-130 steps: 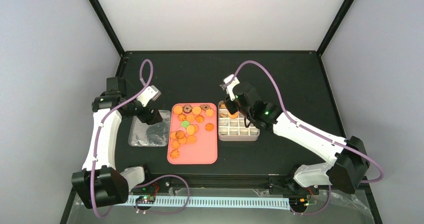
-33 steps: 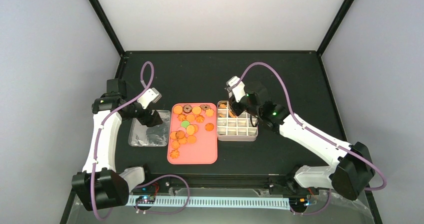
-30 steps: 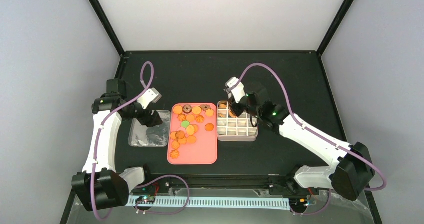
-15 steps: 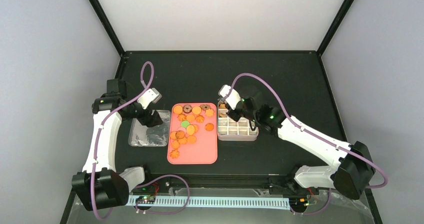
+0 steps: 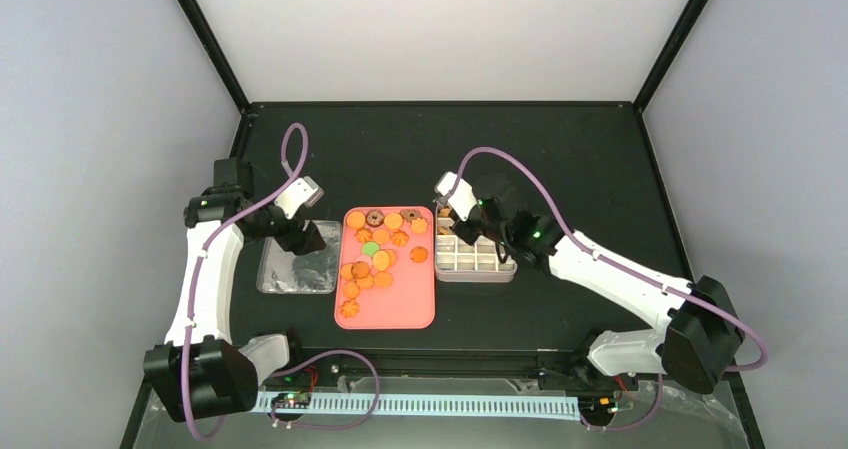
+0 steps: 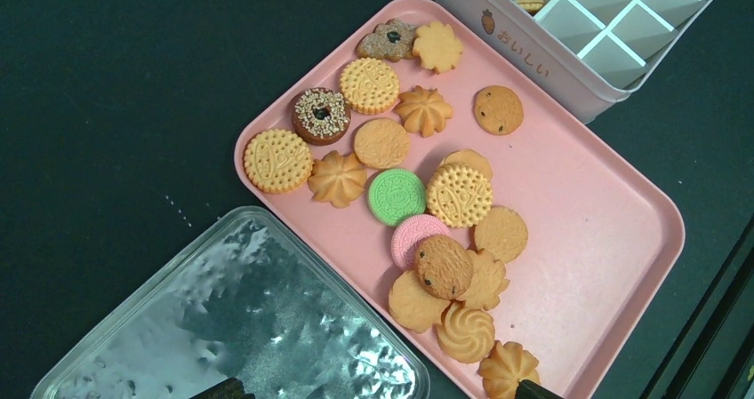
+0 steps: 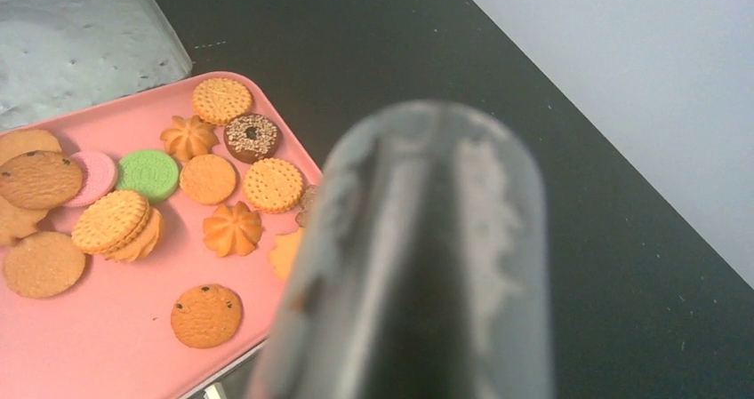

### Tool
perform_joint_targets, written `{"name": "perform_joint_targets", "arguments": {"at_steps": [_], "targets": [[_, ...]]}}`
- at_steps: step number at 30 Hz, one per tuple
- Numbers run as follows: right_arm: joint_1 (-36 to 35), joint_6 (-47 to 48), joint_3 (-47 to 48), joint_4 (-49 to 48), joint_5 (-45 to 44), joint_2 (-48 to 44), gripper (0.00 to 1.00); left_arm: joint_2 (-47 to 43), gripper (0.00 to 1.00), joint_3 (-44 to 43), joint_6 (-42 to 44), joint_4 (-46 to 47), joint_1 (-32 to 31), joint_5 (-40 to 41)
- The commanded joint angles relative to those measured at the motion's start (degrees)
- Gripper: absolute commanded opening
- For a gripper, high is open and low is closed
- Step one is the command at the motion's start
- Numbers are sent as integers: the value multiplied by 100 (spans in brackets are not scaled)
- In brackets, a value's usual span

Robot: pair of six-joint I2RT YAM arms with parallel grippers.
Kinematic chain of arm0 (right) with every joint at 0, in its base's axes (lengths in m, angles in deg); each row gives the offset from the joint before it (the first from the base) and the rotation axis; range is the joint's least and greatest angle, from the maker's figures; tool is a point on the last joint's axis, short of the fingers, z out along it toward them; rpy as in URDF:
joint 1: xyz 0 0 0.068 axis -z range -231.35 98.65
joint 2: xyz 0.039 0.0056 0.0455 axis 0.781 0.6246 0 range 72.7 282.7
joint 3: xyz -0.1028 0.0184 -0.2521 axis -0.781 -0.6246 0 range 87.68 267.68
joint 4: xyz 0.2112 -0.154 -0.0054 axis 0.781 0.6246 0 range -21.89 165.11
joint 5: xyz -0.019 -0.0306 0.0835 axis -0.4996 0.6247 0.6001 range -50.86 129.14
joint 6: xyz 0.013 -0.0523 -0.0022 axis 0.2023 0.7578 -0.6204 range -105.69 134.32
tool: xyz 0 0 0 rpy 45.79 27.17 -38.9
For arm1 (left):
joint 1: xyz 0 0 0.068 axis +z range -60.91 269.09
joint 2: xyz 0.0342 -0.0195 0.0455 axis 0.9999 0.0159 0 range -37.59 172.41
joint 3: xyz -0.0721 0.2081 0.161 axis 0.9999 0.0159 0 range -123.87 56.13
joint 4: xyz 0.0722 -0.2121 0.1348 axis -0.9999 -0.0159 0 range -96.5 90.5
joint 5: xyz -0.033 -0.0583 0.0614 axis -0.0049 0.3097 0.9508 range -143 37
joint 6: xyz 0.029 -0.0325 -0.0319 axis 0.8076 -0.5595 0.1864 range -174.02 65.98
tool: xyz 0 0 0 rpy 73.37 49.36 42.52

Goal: Pack the cookies
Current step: Place the fake cookies in the empty pocket of the box.

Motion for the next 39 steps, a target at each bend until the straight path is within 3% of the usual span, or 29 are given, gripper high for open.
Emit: {"name": "perform_joint_targets", "arguments": {"at_steps": [1,3,5,10,18,24,39], "targets": [[-12,-339,-25,-99,-584,-261,14,17,79,-96,144,-111,51,-172],[-7,-429,32,-203,-713,-469,33,4,79,-90,143,-111,53,-170],[-13,-540,80,-350,-813,-678,46,3,79,-87,139,-113,46,-174],[-7,-763,137,-500,-796,-966,56,-34,79,-45,147,-113,46,-173],[-12,-1238,153,-527,-462,-852,39,-65,79,-29,174,-134,46,-151],[-8,-1282,141,-565,-596,-983,11,-90,79,16,216,-130,45,-113],[-5,-1285,410,-463,-418,-1852,7,24,79,-34,126,-139,52,-216]]}}
